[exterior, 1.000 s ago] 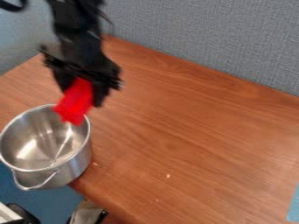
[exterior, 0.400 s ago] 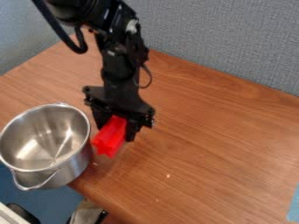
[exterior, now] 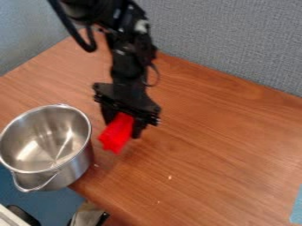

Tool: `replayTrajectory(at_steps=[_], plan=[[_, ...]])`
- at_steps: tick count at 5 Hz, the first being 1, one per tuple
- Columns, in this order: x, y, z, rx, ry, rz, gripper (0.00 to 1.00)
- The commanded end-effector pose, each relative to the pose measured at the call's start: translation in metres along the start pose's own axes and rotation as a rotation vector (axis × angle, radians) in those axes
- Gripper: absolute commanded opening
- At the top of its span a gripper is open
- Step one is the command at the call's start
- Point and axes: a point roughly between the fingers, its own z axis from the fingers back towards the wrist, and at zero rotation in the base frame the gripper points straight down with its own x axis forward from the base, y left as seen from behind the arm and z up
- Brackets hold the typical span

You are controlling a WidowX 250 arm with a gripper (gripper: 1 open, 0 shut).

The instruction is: Move the red object from the metal pot to the table

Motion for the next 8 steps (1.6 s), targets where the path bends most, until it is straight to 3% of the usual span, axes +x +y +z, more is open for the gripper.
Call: replayTrajectory(at_steps=[1,4,6,8], plan=[[0.004,0.026,0.000,0.005,-0.038,-0.058,0.00],[0.010,0.030,-0.006,-0.005,-0.057,0.088,0.00],[0.025,0.027,0.007,0.007,-0.059,-0.046,0.00],[0.012,0.037,-0.015,-0.009,-0.022,-0.125,0.00]])
